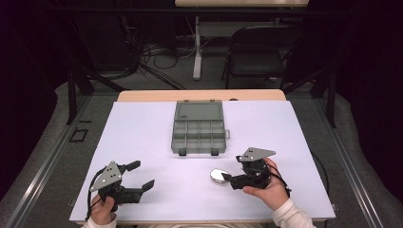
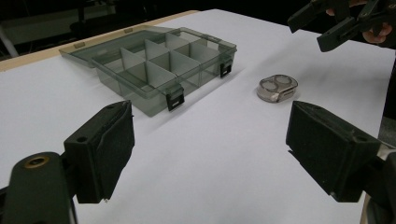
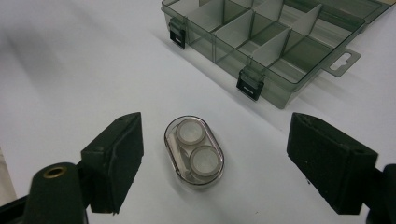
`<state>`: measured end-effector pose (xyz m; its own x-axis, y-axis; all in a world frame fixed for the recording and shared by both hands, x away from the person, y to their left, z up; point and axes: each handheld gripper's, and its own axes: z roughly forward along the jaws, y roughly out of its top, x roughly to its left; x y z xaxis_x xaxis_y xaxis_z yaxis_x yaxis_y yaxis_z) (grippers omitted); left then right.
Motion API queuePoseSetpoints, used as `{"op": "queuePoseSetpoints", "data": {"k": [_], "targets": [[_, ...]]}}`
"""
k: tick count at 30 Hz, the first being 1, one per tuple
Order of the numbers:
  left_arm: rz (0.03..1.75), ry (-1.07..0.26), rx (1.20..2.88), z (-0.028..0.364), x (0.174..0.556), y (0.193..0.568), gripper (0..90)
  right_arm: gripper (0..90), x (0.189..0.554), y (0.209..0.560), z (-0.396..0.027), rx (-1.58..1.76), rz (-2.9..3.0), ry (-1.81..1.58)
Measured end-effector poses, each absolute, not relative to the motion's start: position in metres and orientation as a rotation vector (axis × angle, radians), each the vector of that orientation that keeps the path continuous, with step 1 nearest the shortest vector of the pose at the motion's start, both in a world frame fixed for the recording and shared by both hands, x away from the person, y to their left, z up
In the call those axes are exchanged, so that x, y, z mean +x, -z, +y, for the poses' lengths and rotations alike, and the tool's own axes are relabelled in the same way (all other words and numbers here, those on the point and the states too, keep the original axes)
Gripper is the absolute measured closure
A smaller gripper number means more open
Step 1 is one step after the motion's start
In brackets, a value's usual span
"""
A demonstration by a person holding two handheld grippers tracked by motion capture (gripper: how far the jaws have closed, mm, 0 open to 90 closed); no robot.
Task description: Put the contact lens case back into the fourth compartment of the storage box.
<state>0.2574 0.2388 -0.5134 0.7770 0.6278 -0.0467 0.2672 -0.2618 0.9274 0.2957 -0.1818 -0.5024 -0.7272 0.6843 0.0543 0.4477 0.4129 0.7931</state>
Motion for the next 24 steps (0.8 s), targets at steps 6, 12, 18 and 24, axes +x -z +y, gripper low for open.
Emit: {"op": "queuePoseSetpoints", "data": {"k": [6, 12, 18, 24], "targets": [[0.687, -0.397, 1.850, 0.239, 0.257, 0.514, 15.9, 21.0, 0.298, 0.500, -0.180, 0.980, 2.423, -1.196], [0.685, -0.396, 1.847, 0.240, 0.257, 0.514, 15.9, 21.3, 0.303, 0.498, -0.177, 0.969, 2.470, -1.136], [0.684, -0.401, 1.851, 0.239, 0.257, 0.514, 15.9, 21.4, 0.308, 0.494, -0.174, 0.932, 2.537, -1.032], [0.679, -0.397, 1.854, 0.238, 0.258, 0.514, 15.9, 22.6, 0.312, 0.489, -0.173, 0.895, 2.583, -0.959]]}}
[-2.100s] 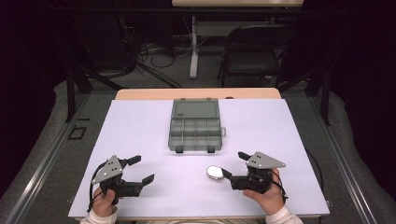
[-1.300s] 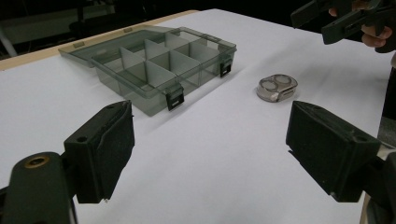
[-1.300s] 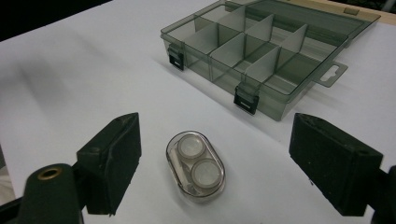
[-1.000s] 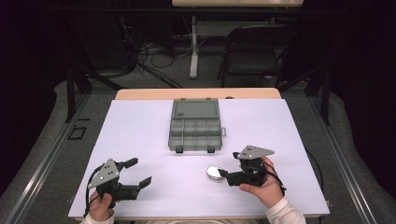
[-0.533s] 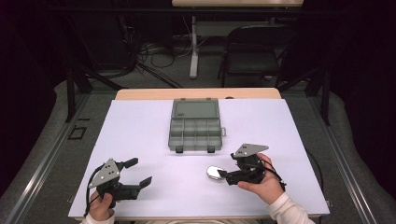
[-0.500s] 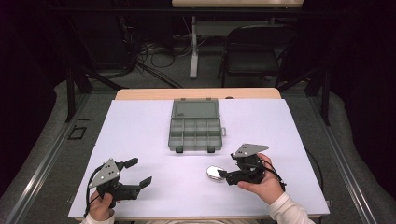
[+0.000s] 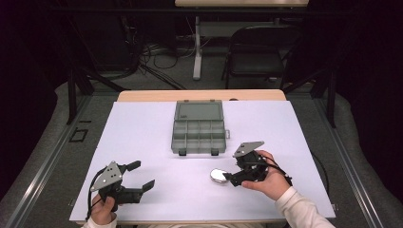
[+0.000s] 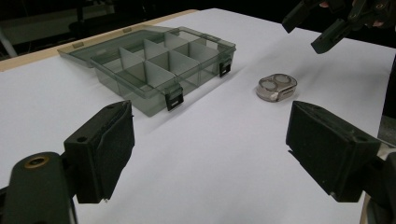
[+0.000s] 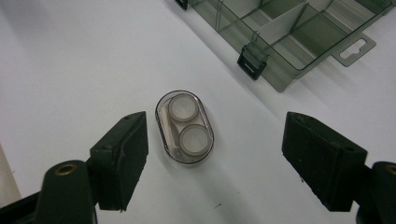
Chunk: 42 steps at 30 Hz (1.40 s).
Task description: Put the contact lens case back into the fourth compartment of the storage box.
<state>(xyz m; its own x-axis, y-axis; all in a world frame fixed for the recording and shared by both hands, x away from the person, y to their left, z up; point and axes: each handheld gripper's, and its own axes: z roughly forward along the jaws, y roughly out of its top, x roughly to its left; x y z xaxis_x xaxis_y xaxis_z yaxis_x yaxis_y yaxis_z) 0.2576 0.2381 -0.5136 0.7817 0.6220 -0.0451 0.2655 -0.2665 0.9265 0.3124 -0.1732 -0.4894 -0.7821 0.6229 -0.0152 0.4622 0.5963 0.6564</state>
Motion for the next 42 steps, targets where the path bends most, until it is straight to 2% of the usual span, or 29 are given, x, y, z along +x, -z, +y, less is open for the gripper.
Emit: {"op": "queuePoseSetpoints", "data": {"k": [11, 29, 42], "targets": [[0.679, -0.398, 1.852, 0.238, 0.258, 0.513, 15.9, 23.4, 0.326, 0.484, -0.167, 0.834, 2.653, -0.836], [0.680, -0.396, 1.856, 0.238, 0.258, 0.514, 15.9, 19.5, 0.338, 0.491, -0.151, 0.797, 2.741, -0.658], [0.681, -0.393, 1.853, 0.238, 0.258, 0.514, 15.9, 23.3, 0.345, 0.497, -0.138, 0.745, 2.799, -0.581]]}}
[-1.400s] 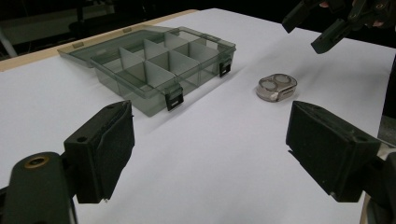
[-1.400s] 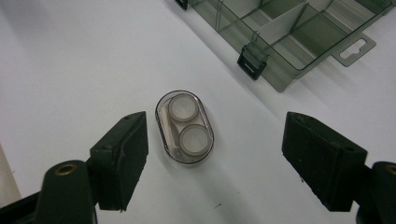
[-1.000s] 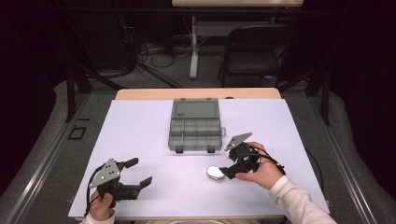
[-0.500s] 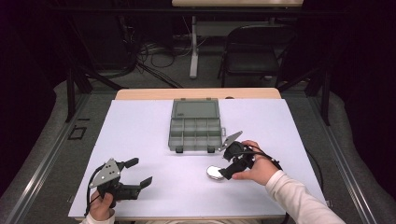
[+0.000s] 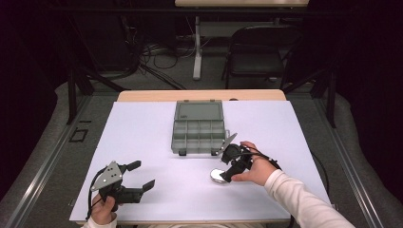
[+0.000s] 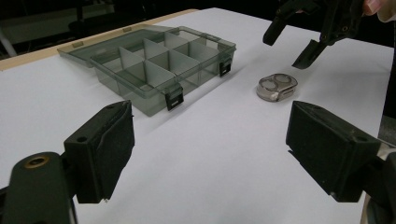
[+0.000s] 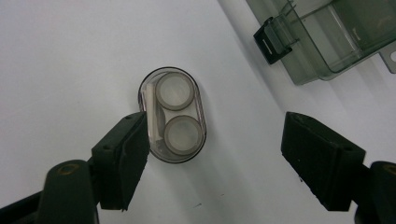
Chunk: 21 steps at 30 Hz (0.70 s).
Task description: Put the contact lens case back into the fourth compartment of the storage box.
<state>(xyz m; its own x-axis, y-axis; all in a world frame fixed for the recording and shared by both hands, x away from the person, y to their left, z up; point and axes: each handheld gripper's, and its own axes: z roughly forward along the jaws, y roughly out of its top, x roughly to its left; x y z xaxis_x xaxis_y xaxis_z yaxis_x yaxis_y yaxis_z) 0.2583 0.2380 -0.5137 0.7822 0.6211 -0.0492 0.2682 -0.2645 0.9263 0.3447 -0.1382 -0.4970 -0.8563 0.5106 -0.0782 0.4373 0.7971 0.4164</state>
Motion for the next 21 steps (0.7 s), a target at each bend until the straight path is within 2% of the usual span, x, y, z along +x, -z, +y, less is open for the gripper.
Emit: {"op": "queuePoseSetpoints", "data": {"k": [7, 11, 21], "targets": [[0.681, -0.393, 1.854, 0.238, 0.258, 0.514, 15.9, 26.4, 0.349, 0.501, -0.133, 0.727, 2.822, -0.560], [0.682, -0.392, 1.853, 0.238, 0.258, 0.514, 15.9, 31.9, 0.351, 0.506, -0.127, 0.679, 2.860, -0.532], [0.685, -0.393, 1.851, 0.238, 0.259, 0.514, 15.9, 39.1, 0.351, 0.512, -0.118, 0.629, 2.929, -0.484]]}}
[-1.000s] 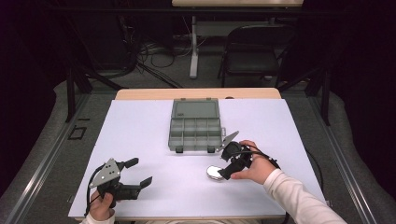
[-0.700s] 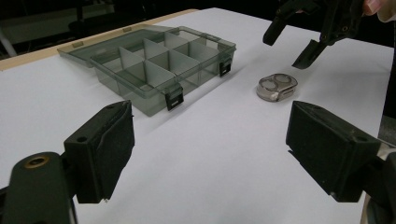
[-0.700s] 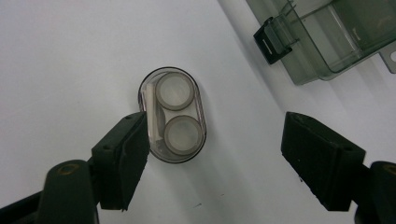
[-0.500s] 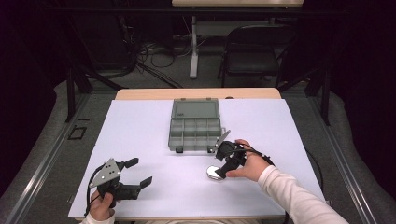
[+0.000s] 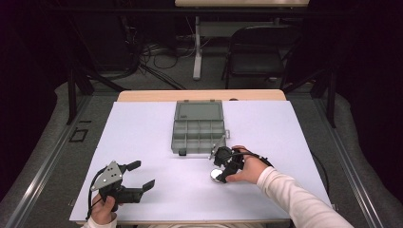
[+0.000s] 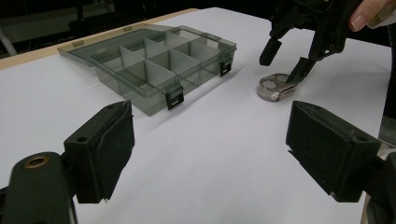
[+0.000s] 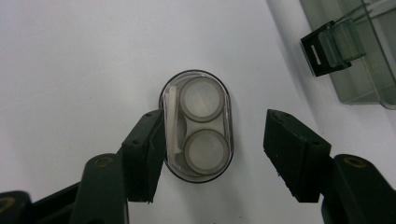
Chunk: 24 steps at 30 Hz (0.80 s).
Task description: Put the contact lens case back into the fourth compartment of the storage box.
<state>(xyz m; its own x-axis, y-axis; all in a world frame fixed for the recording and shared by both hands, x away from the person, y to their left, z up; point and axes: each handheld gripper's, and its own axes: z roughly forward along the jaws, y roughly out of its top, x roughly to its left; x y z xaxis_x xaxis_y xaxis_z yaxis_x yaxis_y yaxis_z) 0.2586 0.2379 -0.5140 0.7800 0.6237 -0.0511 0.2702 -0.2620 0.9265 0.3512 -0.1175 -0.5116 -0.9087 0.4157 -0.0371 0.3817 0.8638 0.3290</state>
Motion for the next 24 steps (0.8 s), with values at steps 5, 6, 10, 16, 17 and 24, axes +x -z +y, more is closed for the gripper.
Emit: {"op": "queuePoseSetpoints", "data": {"k": [5, 6, 10, 16, 17, 24], "targets": [[0.684, -0.392, 1.853, 0.238, 0.259, 0.514, 15.9, 42.4, 0.352, 0.514, -0.116, 0.612, 2.948, -0.482], [0.685, -0.393, 1.851, 0.238, 0.259, 0.514, 15.9, 43.4, 0.352, 0.514, -0.115, 0.600, 2.956, -0.487], [0.685, -0.392, 1.854, 0.238, 0.259, 0.514, 15.9, 43.2, 0.351, 0.516, -0.114, 0.591, 2.973, -0.466], [0.684, -0.394, 1.852, 0.238, 0.259, 0.514, 15.9, 42.3, 0.350, 0.519, -0.112, 0.584, 2.985, -0.440], [0.685, -0.393, 1.852, 0.238, 0.259, 0.514, 15.9, 41.0, 0.350, 0.520, -0.111, 0.587, 2.985, -0.437], [0.683, -0.392, 1.856, 0.238, 0.259, 0.514, 15.9, 38.6, 0.352, 0.523, -0.111, 0.589, 2.973, -0.420]]}}
